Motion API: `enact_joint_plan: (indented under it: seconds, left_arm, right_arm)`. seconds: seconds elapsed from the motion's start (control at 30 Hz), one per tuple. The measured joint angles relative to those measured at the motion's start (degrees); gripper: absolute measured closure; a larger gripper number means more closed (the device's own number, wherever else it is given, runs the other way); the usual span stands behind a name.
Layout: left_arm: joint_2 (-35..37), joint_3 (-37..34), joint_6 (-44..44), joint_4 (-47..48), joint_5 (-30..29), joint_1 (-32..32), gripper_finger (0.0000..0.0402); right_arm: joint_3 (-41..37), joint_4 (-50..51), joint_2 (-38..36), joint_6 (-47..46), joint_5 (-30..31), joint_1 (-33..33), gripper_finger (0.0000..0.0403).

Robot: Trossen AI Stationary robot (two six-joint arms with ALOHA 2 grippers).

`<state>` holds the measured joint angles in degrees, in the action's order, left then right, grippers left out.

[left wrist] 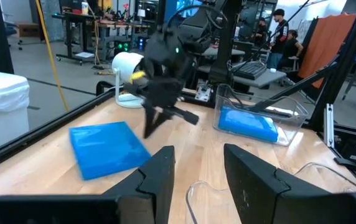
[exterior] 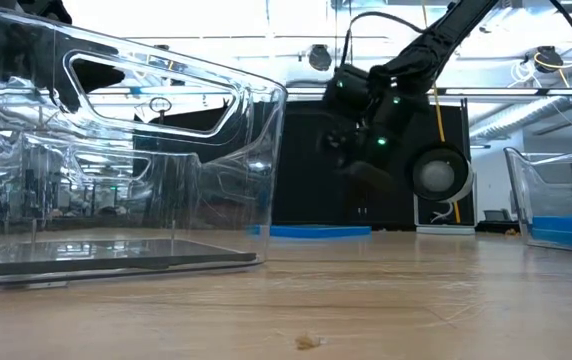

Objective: Pick & place jewel cases by type
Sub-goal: Put the blue disc case into the right transparent bin

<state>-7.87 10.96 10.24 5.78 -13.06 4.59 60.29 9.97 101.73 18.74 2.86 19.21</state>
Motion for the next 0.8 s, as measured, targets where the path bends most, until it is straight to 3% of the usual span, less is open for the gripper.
enact_joint_plan:
  seconds: [0.2, 0.33, 0.53, 0.67, 0.8]
  left_arm:
    - [0.0, 0.0, 0.7, 0.0, 0.0, 0.0, 0.0256]
    - [0.0, 0.0, 0.8, 0.0, 0.0, 0.0, 0.0256]
    - [0.0, 0.0, 0.1, 0.0, 0.0, 0.0, 0.0256]
    - [0.0, 0.0, 0.2, 0.0, 0.0, 0.0, 0.0256]
    - [0.0, 0.0, 0.2, 0.0, 0.0, 0.0, 0.0256]
  right_arm:
    - [0.0, -9.6, 0.0, -1.4, -5.3, 1.0, 0.0403]
    - [0.1, -13.7, 0.8, -1.4, -5.7, 1.0, 0.0403]
    - [0.1, -19.6, 7.6, -0.1, -5.8, 3.1, 0.0403]
    - [1.1, -19.6, 11.1, -1.6, -6.2, 4.0, 0.0403]
    - [1.2, -14.8, 11.5, -2.2, -12.3, 3.6, 0.0403]
